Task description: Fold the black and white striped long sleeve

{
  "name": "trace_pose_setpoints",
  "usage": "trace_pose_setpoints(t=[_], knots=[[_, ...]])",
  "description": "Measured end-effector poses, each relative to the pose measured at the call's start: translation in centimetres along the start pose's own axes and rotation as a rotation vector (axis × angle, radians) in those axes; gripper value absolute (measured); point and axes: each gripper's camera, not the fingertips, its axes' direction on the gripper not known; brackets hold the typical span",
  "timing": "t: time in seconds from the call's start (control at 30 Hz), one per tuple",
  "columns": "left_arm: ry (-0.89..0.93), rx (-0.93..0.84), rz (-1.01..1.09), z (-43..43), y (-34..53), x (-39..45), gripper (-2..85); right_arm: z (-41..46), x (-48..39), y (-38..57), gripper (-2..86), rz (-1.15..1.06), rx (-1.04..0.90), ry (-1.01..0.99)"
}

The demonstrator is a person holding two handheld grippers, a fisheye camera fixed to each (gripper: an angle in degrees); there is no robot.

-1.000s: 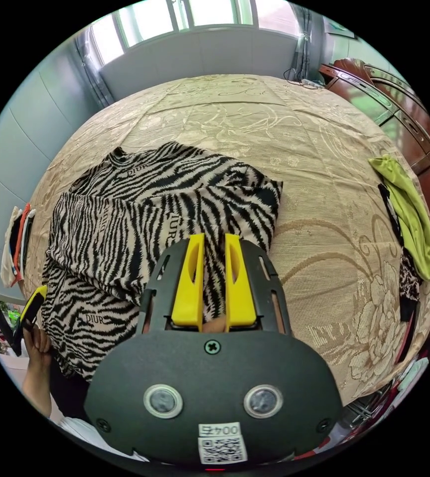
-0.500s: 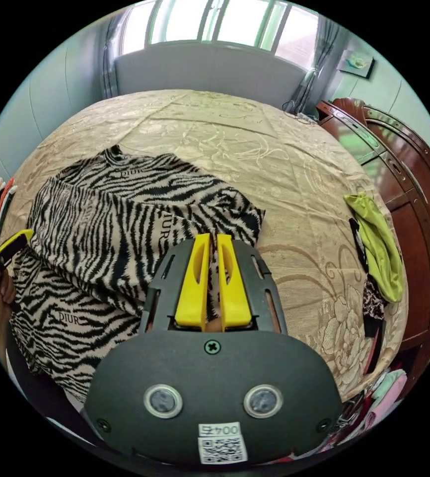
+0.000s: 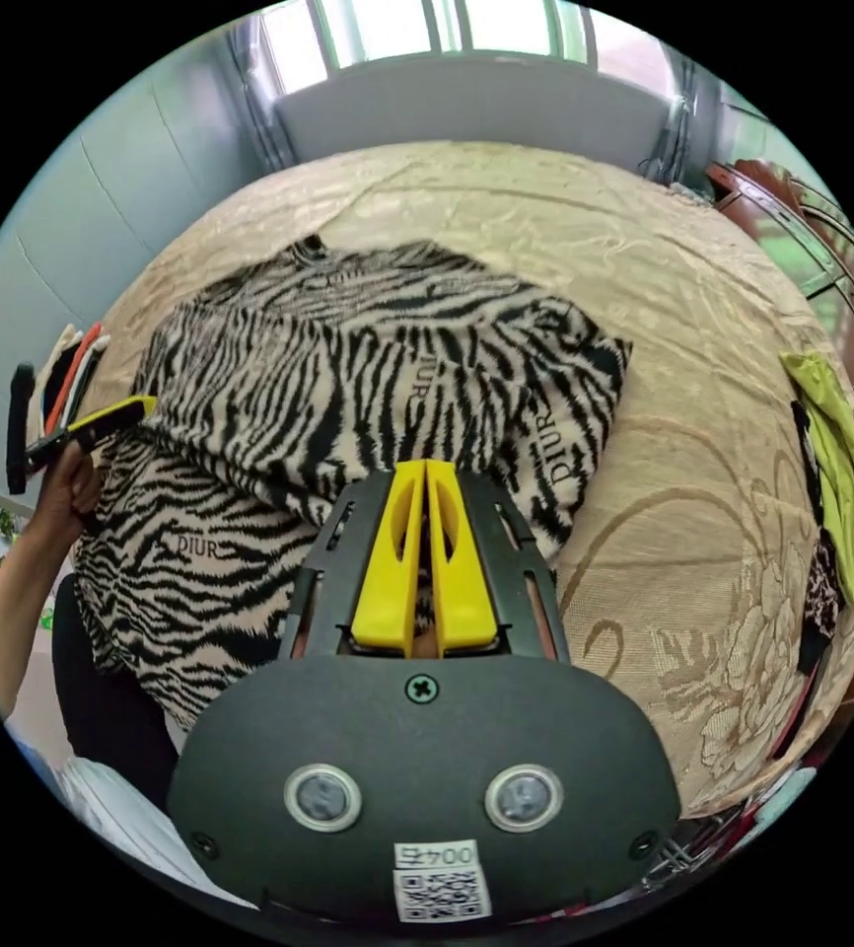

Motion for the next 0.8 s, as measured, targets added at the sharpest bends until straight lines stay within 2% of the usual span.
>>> trace_pose_setpoints(t=[0.1, 0.2, 0.27, 0.33, 0.37, 0.43, 0.47, 0.57, 0.63, 0.7, 0.8], knots=[[0.043, 0.047, -0.058, -1.6, 0.3, -1.2, 0.6, -1.6, 0.4, 1.5, -0.4, 0.029, 0.070, -0.015], [0.089, 0.180, -0.028, -4.2, 1.0, -1.2, 0.5, -2.5, 0.0, 3.7, -0.6, 0.008, 0.121, -0.081], [-0.038, 0.089, -0.022, -2.9, 0.6, -1.3, 0.5, -1.1, -0.6, 4.8, -0.6, -0.030, 0.050, -0.052], [-0.065, -0.003, -0.036, -1.3, 0.5, -2.5, 0.5, 0.5, -0.1, 6.6, -0.6, -0.006, 0.010, -0.033], [-0.008, 0.033, -0.067, -1.8, 0.9, -3.6, 0.5, 0.3, 0.2, 7.0, -0.7, 0.011, 0.021, -0.048], [0.013, 0.047, -0.123, -2.8, 1.2, -4.7, 0.5, -0.9, 1.1, 8.8, -0.7, 0.051, 0.082, -0.078], [-0.002, 0.108, -0.135, -3.9, 1.5, -4.8, 0.6, -1.2, 1.2, 9.4, -0.7, 0.051, 0.098, -0.084], [-0.011, 0.214, -0.091, -5.6, 0.4, -3.9, 0.6, -1.6, 1.7, 12.0, -0.7, 0.063, 0.121, -0.103], [-0.021, 0.220, -0.062, -5.5, -1.5, -3.1, 0.6, -1.5, 2.2, 13.9, -0.7, 0.083, 0.119, -0.125], [-0.050, 0.210, -0.017, -4.8, -3.6, -2.1, 0.6, -1.3, 2.6, 15.3, -0.7, 0.103, 0.117, -0.152], [-0.217, 0.036, 0.026, -1.3, -7.0, -1.8, 0.6, -1.3, 3.5, 17.7, -0.7, 0.131, 0.122, -0.193]])
